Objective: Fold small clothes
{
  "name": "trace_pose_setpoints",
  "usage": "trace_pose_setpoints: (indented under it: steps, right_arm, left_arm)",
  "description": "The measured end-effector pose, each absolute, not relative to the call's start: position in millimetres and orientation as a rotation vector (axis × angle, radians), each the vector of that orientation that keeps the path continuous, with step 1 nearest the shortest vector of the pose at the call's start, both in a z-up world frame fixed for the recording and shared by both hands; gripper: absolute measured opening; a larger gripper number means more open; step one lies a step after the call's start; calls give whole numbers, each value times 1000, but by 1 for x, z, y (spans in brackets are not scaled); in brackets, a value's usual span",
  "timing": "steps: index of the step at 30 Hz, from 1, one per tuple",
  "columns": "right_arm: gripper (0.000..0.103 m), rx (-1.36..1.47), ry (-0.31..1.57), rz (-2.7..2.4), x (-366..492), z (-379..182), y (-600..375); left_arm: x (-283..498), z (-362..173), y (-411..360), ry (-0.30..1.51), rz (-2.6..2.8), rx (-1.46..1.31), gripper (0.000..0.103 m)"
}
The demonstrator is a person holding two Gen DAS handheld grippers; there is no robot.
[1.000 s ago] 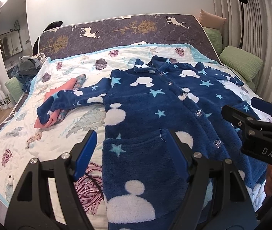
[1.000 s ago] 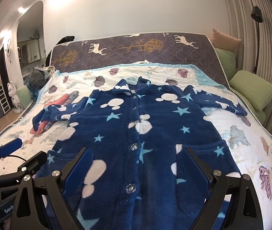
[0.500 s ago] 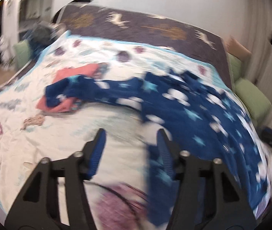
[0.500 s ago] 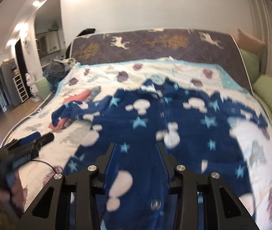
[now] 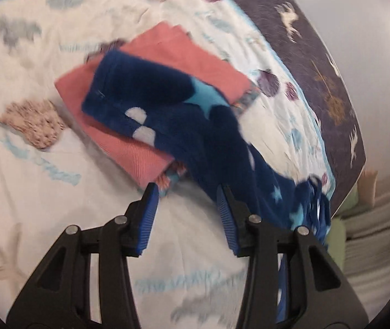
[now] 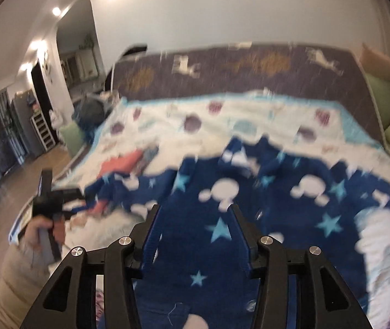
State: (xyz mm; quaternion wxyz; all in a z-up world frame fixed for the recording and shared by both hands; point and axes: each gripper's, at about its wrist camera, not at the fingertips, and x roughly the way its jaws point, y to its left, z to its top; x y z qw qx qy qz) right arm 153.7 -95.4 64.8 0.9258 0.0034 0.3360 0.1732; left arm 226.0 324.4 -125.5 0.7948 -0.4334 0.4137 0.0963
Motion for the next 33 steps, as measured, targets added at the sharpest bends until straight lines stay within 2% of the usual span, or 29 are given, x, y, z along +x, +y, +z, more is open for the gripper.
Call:
trace_pose_setpoints:
  steps: [8, 9, 11, 14, 17, 21, 24, 25, 28, 33]
  right_arm:
    - [49, 1, 787, 354, 191, 23, -91]
    - [49, 4, 793, 356, 194, 20, -91]
    - [49, 9, 803, 357, 200, 16, -90]
    - [49, 19, 818, 356, 206, 9, -91]
    - [49, 31, 833, 345, 213, 2, -99]
    - [49, 85, 831, 304, 218, 2, -122]
    - [49, 111, 810, 251, 215, 8, -145]
    - [49, 127, 808, 232, 213, 9, -155]
    - [50, 192, 806, 147, 209, 12, -194]
    - [51, 184, 832, 47, 206, 10, -232]
  left_arm:
    - [259, -157, 341, 870, 247, -1124, 45]
    - [259, -161, 347, 863, 243, -1145, 39]
    - [263, -158, 346, 844, 252, -1110, 12]
    - [258, -131, 337, 757, 241, -1005, 10]
    - [253, -74, 306, 633, 216, -825, 10]
    - [257, 9, 190, 504, 80, -392, 10]
    - [259, 22, 89, 465, 7, -54, 11]
    - [256, 15, 42, 449, -18, 88, 11]
    - [249, -18, -35, 500, -153, 275, 15]
    - [226, -80, -88, 660, -301, 432, 17]
